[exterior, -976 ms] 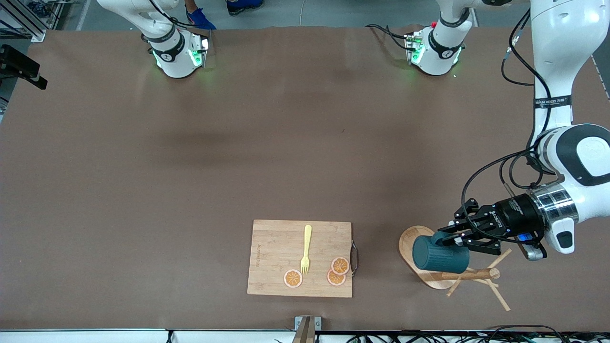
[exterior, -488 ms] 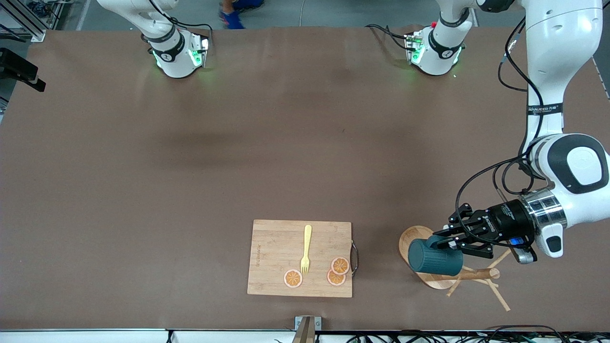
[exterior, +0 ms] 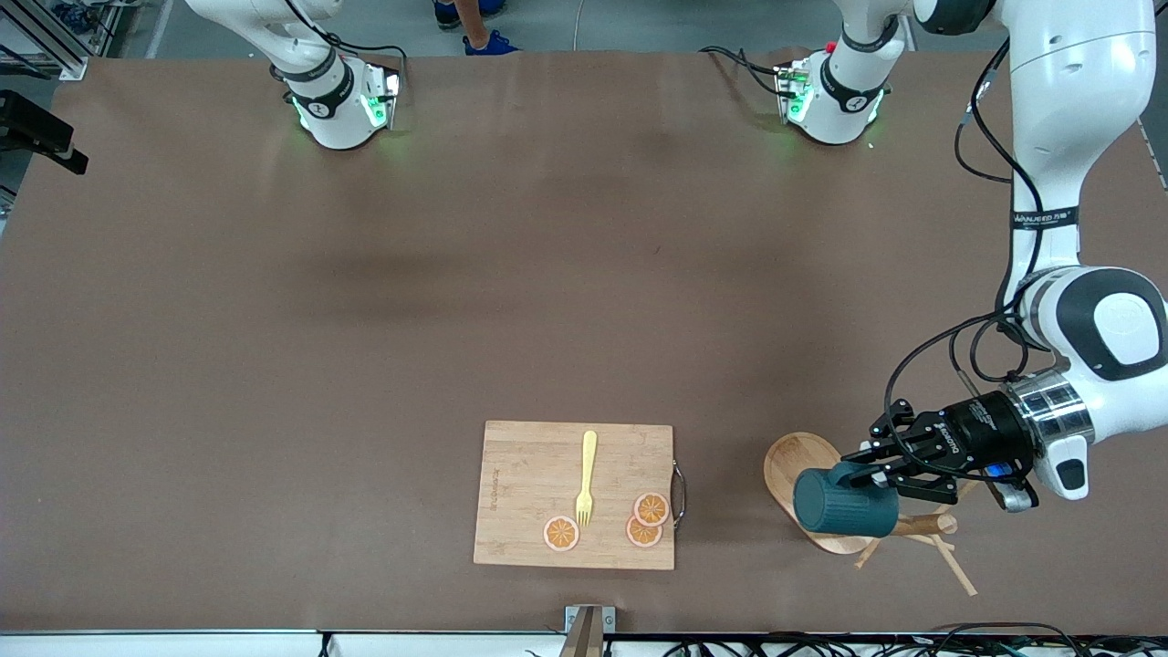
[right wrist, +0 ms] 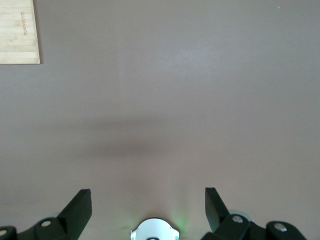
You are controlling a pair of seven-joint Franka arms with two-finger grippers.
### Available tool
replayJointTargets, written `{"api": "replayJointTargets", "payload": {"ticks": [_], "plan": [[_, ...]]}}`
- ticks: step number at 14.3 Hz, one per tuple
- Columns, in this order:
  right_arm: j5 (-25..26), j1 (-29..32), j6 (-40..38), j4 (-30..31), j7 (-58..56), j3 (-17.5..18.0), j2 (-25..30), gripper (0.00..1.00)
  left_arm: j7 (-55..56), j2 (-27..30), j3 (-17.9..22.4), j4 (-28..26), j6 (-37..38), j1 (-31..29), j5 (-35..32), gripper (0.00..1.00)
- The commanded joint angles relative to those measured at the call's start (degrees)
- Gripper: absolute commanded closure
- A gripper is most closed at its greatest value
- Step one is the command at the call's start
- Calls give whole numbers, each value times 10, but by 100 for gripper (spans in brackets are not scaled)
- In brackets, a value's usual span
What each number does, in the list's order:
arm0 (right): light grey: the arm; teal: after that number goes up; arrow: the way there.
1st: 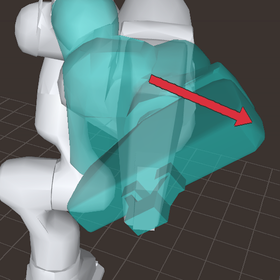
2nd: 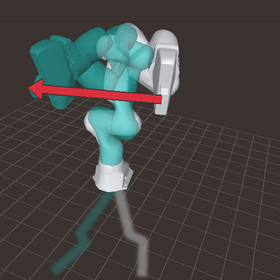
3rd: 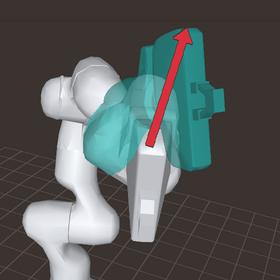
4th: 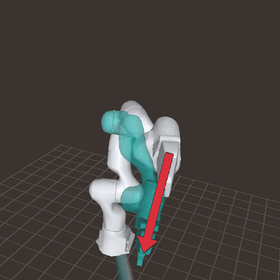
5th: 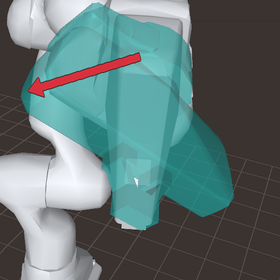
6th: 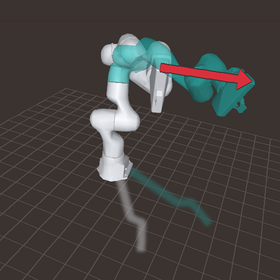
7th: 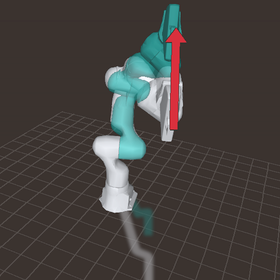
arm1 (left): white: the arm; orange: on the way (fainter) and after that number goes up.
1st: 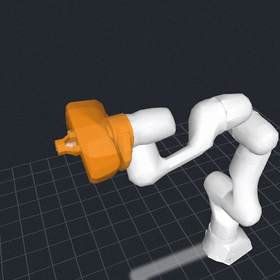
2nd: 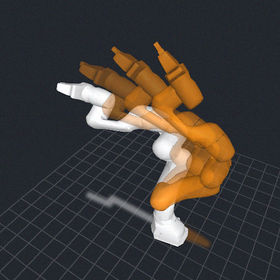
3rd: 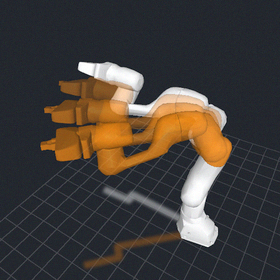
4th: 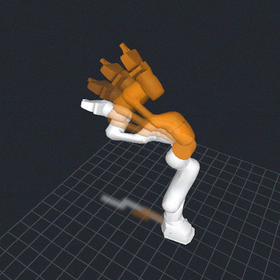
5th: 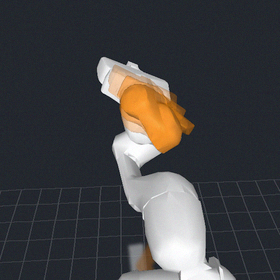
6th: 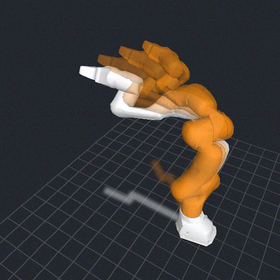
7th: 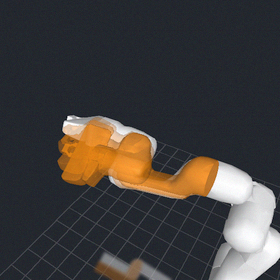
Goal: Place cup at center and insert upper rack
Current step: 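Hang the mug handle onto a stand peg with the left gripper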
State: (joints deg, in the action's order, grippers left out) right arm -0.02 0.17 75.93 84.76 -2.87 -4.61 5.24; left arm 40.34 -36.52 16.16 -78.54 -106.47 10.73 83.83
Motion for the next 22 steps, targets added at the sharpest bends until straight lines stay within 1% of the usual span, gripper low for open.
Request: {"api": "replayJointTargets", "payload": {"ticks": [1, 3, 10, 12, 16, 18, 20, 21, 22], "plan": [[-13, 12, 3, -6, -5, 7, -2, 0, -7, -16, -1, 18, 9, -8, 18, 100], [-15, 12, 5, -5, -5, 7, -2, 0, -7, -22, -1, 18, 9, -18, 44, 100], [-19, 8, 2, 2, -5, 7, -1, 0, -9, -34, -1, 17, 13, -29, 58, 99], [-19, 9, 3, 3, -6, 7, -1, 0, -40, -43, -1, 16, 13, -31, 72, 99], [-19, 9, 4, 2, -7, 7, -1, 0, -58, -51, 0, 16, 13, -35, 77, 96], [-19, 9, 4, 2, -7, 7, -1, 0, -65, -52, 0, 16, 13, -39, 77, 94], [-19, 8, 4, 2, -7, 7, -1, 0, -65, -52, 0, 16, 13, -41, 76, 83], [-19, 8, 4, 2, -7, 7, -1, 0, -64, -52, 0, 16, 13, -41, 76, 67], [-19, 8, 4, 2, -7, 7, -1, 0, -64, -53, 0, 16, 13, -40, 76, 35]]}}
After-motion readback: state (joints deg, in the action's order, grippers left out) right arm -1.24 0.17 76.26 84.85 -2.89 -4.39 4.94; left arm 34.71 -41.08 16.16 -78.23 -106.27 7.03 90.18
